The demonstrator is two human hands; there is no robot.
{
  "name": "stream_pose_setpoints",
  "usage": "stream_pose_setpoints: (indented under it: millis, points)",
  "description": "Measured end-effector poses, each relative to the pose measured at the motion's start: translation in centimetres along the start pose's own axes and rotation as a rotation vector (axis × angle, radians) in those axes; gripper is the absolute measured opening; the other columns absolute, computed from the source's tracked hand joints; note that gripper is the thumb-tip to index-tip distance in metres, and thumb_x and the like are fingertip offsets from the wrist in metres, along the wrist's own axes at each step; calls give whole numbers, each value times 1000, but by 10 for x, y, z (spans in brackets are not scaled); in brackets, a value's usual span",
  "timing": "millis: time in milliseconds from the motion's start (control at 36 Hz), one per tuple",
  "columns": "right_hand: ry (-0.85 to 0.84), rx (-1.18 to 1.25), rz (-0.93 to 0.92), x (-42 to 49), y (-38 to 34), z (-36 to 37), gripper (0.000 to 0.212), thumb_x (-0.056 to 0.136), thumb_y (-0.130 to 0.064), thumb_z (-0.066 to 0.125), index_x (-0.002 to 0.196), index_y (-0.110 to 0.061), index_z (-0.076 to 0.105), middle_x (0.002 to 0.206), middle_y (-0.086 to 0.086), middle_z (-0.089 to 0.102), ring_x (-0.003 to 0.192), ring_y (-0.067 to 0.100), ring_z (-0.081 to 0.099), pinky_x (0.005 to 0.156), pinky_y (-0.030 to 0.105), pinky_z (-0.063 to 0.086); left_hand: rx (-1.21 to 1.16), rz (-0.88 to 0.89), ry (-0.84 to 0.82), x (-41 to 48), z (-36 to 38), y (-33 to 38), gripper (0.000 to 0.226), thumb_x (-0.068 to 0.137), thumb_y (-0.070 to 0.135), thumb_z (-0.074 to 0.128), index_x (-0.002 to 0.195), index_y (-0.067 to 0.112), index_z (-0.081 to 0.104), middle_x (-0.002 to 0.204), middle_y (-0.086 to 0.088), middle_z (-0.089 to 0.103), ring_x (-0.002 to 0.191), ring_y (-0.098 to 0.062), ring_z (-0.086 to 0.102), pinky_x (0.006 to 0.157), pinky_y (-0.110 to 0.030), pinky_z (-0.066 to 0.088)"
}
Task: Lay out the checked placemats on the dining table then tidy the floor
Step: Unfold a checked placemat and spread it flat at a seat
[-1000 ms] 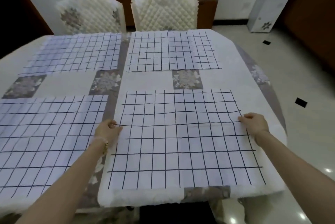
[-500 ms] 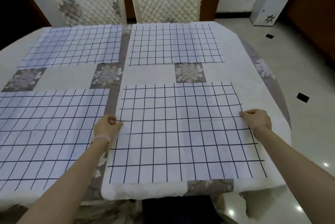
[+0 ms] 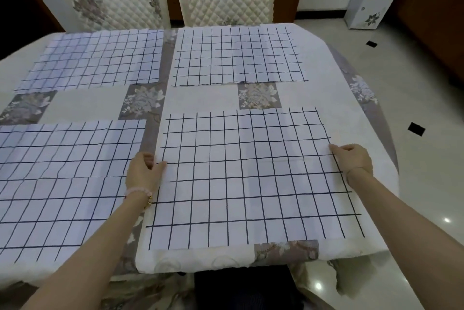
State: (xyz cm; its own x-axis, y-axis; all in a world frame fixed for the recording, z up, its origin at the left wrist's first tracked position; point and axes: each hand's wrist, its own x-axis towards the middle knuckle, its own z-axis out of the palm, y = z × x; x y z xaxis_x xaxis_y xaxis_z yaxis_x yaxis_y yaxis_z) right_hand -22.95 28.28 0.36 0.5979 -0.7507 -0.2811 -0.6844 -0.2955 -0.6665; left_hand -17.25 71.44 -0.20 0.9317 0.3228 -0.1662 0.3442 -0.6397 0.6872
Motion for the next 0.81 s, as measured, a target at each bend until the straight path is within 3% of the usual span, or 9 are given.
stream_pose_setpoints:
  millis: [139, 250, 306, 361, 417, 500, 583, 694, 806]
  points:
    - [161, 98, -75, -25, 10, 0, 25, 86, -22, 56, 108, -10, 60, 117, 15, 55, 85, 27, 53, 75, 32, 42, 238, 304, 99, -25, 9, 2, 30, 88, 23, 60, 115, 8, 58, 117, -15, 54, 107, -32, 51, 87, -43, 47]
    - [128, -180, -445, -68, 40, 0, 27, 90, -12, 52, 115, -11, 61, 123, 12, 53, 112, 29, 48, 92, 36, 41, 331, 541, -88, -45, 21, -4, 35, 90, 22, 52, 119, 3, 60, 123, -16, 58, 117, -34, 52, 98, -41, 41]
    - [-16, -313, -597, -81, 59, 2, 35, 94, -20, 47, 127, -12, 55, 137, 6, 48, 128, 24, 40, 105, 32, 34, 411, 592, -198, -49, 26, -13, 48, 91, 31, 48, 130, 3, 53, 138, -14, 49, 130, -32, 43, 107, -41, 34]
    - [-147, -519, -681, -86, 76, 4, 55, 94, -40, 27, 140, -14, 43, 149, 0, 36, 140, 21, 29, 113, 34, 22, 473, 521, -309, -51, 28, -20, 64, 92, 48, 40, 144, 11, 34, 154, -4, 27, 144, -22, 20, 117, -38, 15]
    - [-200, -643, -694, -85, 88, 5, 71, 87, -51, 8, 147, -20, 28, 155, -4, 22, 145, 18, 17, 117, 37, 14, 547, 515, -336, -51, 30, -24, 84, 80, 67, 16, 149, 18, 18, 158, 4, 10, 147, -15, 5, 118, -34, 3]
    - [-225, -680, -676, -84, 92, 2, 74, 83, -55, 1, 149, -25, 20, 157, -7, 14, 146, 14, 10, 117, 35, 6, 605, 513, -359, -52, 28, -26, 94, 70, 71, 0, 150, 22, 8, 159, 8, 1, 147, -11, -2, 118, -33, -1]
    - [-243, -712, -669, -87, 92, -1, 76, 82, -56, -2, 149, -26, 16, 158, -8, 11, 147, 12, 6, 118, 32, 3, 630, 498, -362, -49, 26, -25, 92, 73, 73, 4, 151, 24, 9, 159, 10, 1, 147, -10, -1, 119, -34, 1]
    - [-249, -720, -676, -87, 96, -7, 76, 82, -57, -1, 149, -26, 17, 158, -8, 12, 146, 11, 8, 117, 30, 4, 676, 466, -384, -44, 18, -16, 78, 88, 65, 33, 151, 24, 9, 159, 9, 0, 147, -12, 0, 119, -38, 4]
    - [-283, -741, -675, -87, 97, -11, 79, 79, -59, -4, 150, -27, 14, 158, -11, 7, 146, 8, 4, 117, 29, 1, 715, 425, -438, -35, 9, -9, 88, 82, 68, 41, 151, 26, 4, 159, 11, -5, 147, -13, -1, 119, -43, 6]
